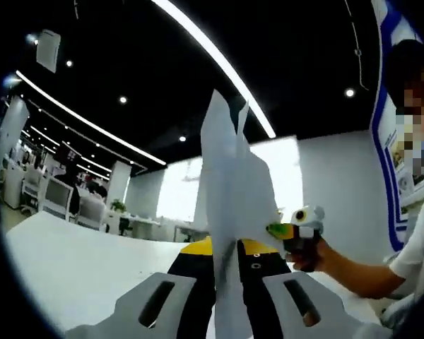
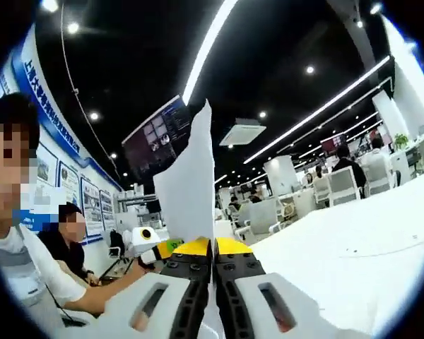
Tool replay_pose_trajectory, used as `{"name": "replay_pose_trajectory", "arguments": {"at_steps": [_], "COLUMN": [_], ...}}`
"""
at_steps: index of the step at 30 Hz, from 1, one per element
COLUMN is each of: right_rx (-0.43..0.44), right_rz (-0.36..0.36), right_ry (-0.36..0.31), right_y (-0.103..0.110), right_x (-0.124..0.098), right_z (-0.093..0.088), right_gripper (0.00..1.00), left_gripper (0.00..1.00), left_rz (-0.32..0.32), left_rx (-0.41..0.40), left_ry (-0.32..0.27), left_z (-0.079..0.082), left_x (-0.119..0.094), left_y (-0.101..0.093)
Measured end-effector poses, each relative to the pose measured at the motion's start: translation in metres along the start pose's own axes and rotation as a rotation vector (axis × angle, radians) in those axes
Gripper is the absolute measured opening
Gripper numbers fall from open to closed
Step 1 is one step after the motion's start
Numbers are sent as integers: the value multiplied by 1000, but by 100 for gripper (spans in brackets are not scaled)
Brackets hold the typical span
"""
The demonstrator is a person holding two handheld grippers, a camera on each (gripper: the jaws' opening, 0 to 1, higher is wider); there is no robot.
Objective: Organize the stack of printing papers by aligning and flattening the scattered papers on the table
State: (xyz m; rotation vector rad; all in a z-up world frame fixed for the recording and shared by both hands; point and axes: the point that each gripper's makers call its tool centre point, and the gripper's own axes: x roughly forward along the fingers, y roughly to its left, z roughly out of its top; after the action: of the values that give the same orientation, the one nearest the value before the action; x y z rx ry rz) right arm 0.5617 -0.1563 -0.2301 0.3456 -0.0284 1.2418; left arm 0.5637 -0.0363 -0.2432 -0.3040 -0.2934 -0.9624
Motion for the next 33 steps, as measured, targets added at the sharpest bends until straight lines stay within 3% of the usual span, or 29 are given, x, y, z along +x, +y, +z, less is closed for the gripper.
{"name": "replay_pose_trajectory", "arguments": {"at_steps": [3, 6, 10, 14, 17, 26, 29, 33], "right_rx": [20, 59, 85, 132, 147, 196, 163, 38], "right_rz": [23, 74, 74, 65, 52, 6, -39, -122], "right_ry": [101, 224, 326, 335, 334, 339, 367, 394], "right_y": [7, 19, 22, 23, 16, 8, 6, -5], "right_x": [3, 7, 12, 18, 20, 18, 19, 20], "right_z": [-7, -19, -26, -27, -30, -38, -41, -46], "right_gripper": [0, 0, 0, 0, 0, 0, 0, 2], "left_gripper": [20, 20, 20, 17, 6, 6, 6, 6], "left_rz": [-20, -80, -81, -69, -73, -56, -23, 22], "left_rx": [-47, -124, -139, -177, -184, -170, -126, -116], "left_ry": [34, 10, 3, 4, 10, 26, 45, 61], "left_z": [-6, 0, 2, 1, -3, -9, -12, -22], "left_x": [0, 0, -1, 0, -1, -1, 0, -1], "left_y": [-2, -12, -12, -6, -7, -4, 3, 14]}}
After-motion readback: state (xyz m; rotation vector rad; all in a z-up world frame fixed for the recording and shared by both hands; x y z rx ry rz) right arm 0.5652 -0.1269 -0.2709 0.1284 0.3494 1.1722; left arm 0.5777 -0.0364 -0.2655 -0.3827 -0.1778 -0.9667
